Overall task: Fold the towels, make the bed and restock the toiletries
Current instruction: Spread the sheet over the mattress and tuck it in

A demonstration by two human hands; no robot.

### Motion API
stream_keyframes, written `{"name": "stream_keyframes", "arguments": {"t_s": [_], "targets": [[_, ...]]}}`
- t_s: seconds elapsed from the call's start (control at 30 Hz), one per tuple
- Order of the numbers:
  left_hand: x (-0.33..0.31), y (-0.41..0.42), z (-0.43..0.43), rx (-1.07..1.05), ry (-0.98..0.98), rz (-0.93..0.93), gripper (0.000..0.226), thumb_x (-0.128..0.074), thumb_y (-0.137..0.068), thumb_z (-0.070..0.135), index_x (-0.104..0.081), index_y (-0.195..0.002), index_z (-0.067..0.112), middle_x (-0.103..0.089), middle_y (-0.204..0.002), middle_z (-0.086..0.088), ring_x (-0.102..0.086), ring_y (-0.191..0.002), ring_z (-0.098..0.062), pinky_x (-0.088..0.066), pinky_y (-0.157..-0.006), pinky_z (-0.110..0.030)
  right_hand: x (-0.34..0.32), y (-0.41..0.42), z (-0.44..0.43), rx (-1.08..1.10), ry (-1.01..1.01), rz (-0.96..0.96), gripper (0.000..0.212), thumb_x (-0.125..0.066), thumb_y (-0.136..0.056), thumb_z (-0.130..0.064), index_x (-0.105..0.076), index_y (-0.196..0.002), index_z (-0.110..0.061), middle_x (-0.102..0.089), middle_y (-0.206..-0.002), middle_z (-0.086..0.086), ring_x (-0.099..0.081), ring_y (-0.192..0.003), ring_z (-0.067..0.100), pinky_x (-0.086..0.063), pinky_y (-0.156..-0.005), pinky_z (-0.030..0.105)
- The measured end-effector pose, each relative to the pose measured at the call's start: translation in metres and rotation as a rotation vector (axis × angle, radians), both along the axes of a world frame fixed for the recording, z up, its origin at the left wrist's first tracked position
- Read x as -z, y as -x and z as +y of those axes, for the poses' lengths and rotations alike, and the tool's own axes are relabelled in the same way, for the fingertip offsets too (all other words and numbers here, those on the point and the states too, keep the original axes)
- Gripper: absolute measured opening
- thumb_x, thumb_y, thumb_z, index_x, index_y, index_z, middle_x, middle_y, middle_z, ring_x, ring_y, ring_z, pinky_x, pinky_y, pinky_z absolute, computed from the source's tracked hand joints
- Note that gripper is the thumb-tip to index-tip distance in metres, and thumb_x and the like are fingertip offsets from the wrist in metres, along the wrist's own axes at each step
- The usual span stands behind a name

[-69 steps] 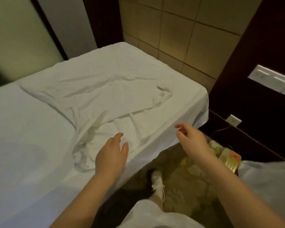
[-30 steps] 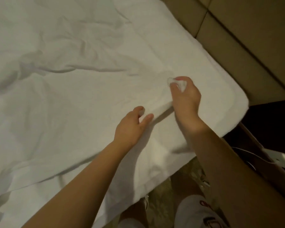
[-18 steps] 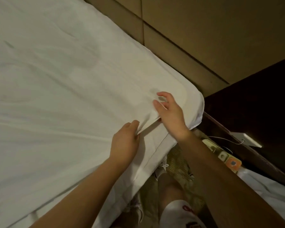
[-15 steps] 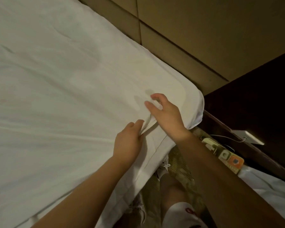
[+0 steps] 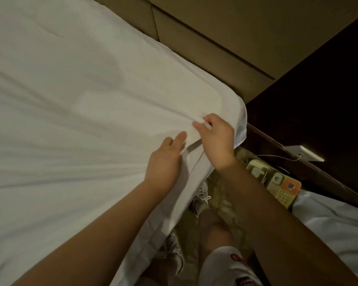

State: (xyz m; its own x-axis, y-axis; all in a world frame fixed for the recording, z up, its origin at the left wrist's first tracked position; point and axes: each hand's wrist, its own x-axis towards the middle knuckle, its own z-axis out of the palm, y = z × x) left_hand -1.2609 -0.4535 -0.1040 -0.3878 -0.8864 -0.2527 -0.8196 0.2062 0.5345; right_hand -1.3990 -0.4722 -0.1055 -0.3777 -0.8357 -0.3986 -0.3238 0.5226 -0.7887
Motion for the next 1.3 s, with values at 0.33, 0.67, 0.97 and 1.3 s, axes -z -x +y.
{"name": "stream_keyframes", "arguments": {"t_s": [0.33,0.67,0.97,1.3], "targets": [[0.014,0.023,-0.005,-0.043,-0.037,-0.076,0.048,-0.042,-0.091,0.006,-0.040,-0.139,0.016,-0.047,-0.103,-0.012,-0.053,-0.079,-0.036,-0.044,-0.064,-0.040,0.021,0.031,-0.022,-0.268,0.075,0.129,0.017,-0.066,-0.088,-0.025,-0.062,-0.088,-0.008,-0.053,-0.120,-0.001,-0.049,-0.104,0.011,-0.038,-0.090,0.020],[0.009,0.002,0.006,-0.008,0.122,-0.189,0.050,-0.057,-0.073,0.019,-0.053,-0.122,0.011,-0.053,-0.085,-0.012,-0.050,-0.066,-0.031,-0.043,-0.051,-0.036,0.002,0.049,-0.045,-0.412,0.045,0.051,0.026,-0.066,-0.087,-0.026,-0.053,-0.074,-0.009,-0.043,-0.064,-0.007,-0.039,-0.055,0.002,-0.033,-0.055,0.009],[-0.006,-0.053,0.044,-0.057,0.021,-0.163,0.026,-0.052,-0.076,0.006,-0.060,-0.101,0.006,-0.058,-0.090,-0.015,-0.059,-0.059,-0.035,-0.045,-0.047,-0.032,-0.003,0.039,-0.020,-0.076,-0.073,-0.214,0.042,-0.067,-0.085,-0.015,-0.037,-0.056,-0.015,-0.033,-0.056,-0.004,-0.033,-0.059,0.011,-0.032,-0.060,0.026],[0.012,-0.026,0.055,-0.043,-0.145,-0.182,0.022,-0.052,-0.085,-0.001,-0.052,-0.106,0.003,-0.046,-0.099,-0.015,-0.052,-0.062,-0.036,-0.049,-0.059,-0.045,0.023,0.040,-0.015,-0.208,-0.158,0.201,0.024,-0.058,-0.093,-0.030,-0.050,-0.082,-0.010,-0.047,-0.067,-0.005,-0.043,-0.060,0.006,-0.037,-0.066,0.027]]}}
